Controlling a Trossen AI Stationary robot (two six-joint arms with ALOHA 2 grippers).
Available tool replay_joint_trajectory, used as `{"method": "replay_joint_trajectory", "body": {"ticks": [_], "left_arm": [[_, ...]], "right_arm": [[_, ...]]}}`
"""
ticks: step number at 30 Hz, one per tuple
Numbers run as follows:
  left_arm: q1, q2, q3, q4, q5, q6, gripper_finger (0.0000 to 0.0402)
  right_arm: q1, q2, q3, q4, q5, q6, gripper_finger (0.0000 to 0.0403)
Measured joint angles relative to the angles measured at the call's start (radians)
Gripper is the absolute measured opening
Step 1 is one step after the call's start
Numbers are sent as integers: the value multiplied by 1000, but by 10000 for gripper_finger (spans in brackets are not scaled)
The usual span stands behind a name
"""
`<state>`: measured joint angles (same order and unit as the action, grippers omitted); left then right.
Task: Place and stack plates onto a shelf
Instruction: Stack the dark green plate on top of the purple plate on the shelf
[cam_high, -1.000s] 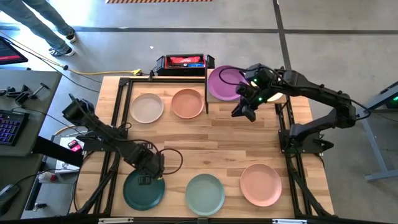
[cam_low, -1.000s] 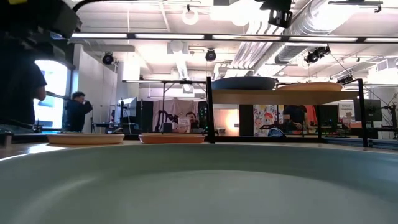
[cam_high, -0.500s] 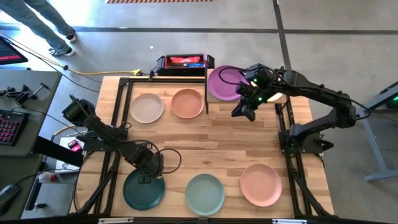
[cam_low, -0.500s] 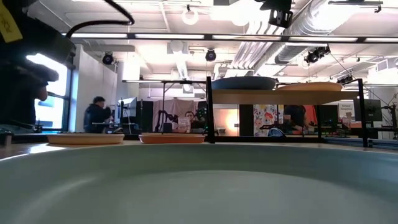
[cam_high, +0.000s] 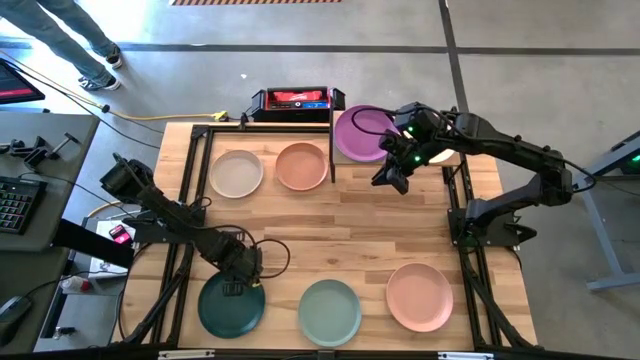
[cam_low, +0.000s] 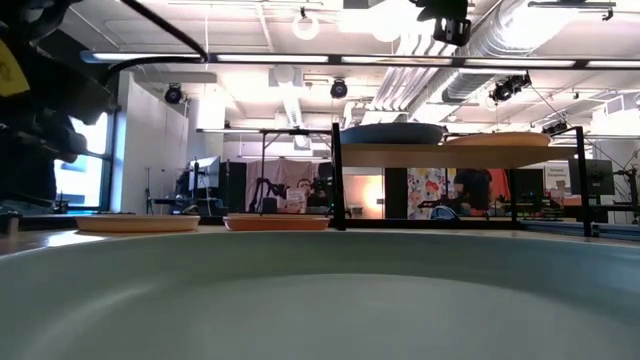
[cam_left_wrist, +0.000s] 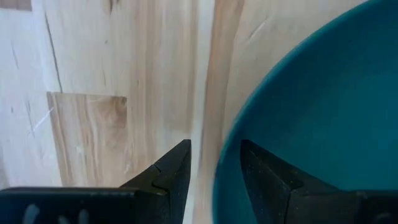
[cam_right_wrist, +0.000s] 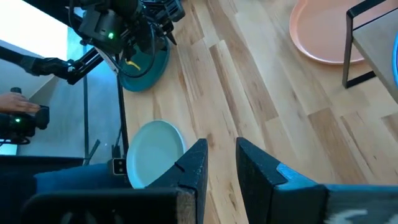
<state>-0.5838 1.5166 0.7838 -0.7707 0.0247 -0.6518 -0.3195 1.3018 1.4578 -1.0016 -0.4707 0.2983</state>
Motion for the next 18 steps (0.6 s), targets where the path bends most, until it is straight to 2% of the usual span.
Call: {"method": "replay_joint_trajectory", "body": {"ticks": [5,8,16,18], "left_arm": [[0,0,-5,14,1,-25,127],[0,0,-5,15,2,-25,112],[1,-1,-3,46,31,-60,17],[0,-3,-2,48,37,-86,8]], "right_arm": [[0,0,0,5,0,16,64],[0,0,0,12,0,15,64],[0,0,0,27,0,15,64],[0,0,0,27,0,15,64]]}}
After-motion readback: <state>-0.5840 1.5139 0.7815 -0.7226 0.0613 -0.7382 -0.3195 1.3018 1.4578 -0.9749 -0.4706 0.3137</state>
